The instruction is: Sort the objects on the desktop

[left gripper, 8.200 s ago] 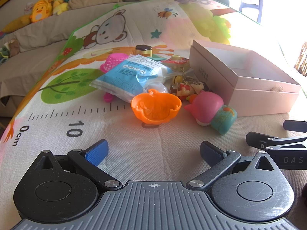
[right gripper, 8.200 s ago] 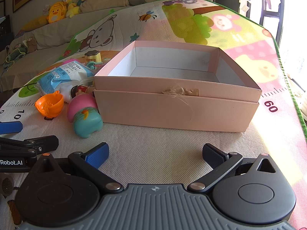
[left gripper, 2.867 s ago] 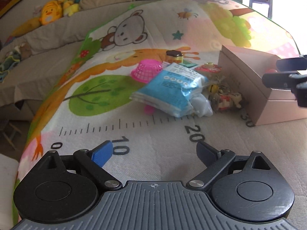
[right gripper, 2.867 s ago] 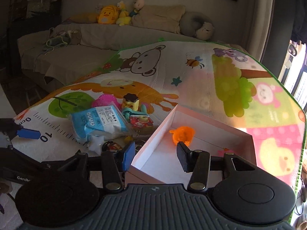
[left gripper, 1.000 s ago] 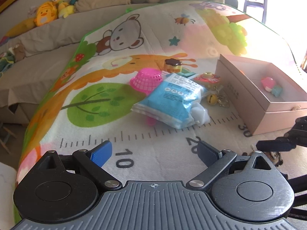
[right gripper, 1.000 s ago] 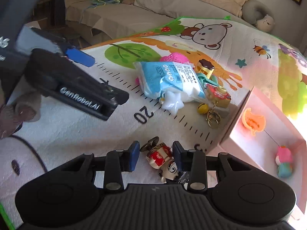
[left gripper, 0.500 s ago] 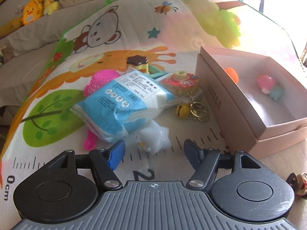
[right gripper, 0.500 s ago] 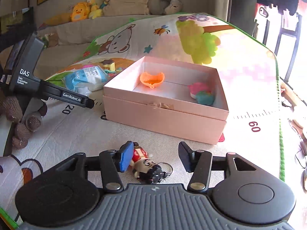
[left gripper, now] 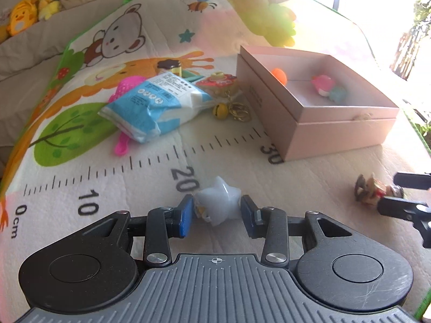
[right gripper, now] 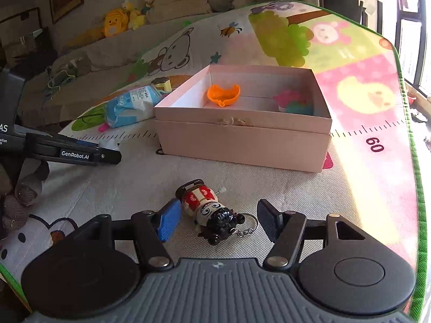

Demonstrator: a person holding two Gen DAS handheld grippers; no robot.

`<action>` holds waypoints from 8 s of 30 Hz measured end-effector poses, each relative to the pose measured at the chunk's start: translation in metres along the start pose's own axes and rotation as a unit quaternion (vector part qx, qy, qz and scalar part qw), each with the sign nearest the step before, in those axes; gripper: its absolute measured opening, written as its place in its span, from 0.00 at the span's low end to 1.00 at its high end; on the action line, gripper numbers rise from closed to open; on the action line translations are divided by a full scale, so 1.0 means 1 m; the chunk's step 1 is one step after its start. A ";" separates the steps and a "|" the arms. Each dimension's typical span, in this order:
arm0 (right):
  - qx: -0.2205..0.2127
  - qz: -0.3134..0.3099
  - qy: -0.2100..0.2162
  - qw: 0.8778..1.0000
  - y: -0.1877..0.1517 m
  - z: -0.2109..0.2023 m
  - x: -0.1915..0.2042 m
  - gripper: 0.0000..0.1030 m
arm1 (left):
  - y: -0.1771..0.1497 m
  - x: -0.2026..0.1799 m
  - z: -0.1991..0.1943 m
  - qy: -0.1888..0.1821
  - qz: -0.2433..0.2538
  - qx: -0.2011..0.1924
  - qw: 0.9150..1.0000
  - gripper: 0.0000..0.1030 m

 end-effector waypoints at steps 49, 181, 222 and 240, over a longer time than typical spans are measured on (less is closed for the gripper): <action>-0.091 -0.047 -0.005 0.995 0.082 -0.056 0.004 0.65 | 0.060 -0.042 -0.052 -0.058 0.053 -0.107 0.991 0.40; 0.082 -0.067 0.044 0.993 0.013 -0.002 0.026 0.58 | 0.012 -0.021 -0.051 -0.014 0.082 -0.079 0.993 0.99; 0.011 0.006 -0.057 0.998 -0.023 -0.015 -0.014 0.85 | -0.016 -0.069 -0.007 -0.102 0.075 -0.028 0.992 0.50; -0.004 -0.020 -0.062 0.998 -0.030 -0.012 -0.003 0.95 | -0.031 -0.051 -0.051 -0.074 0.058 -0.012 0.995 0.83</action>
Point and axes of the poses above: each gripper's, at about its wrist camera, not at the fingertips, and z roughly the way its jaws point, x to its left, y to its top, the point moved 4 cm from there along z, roughly the way its jaws point, and after that the axes turned 14 degrees about -x, right-handed, at the moved point
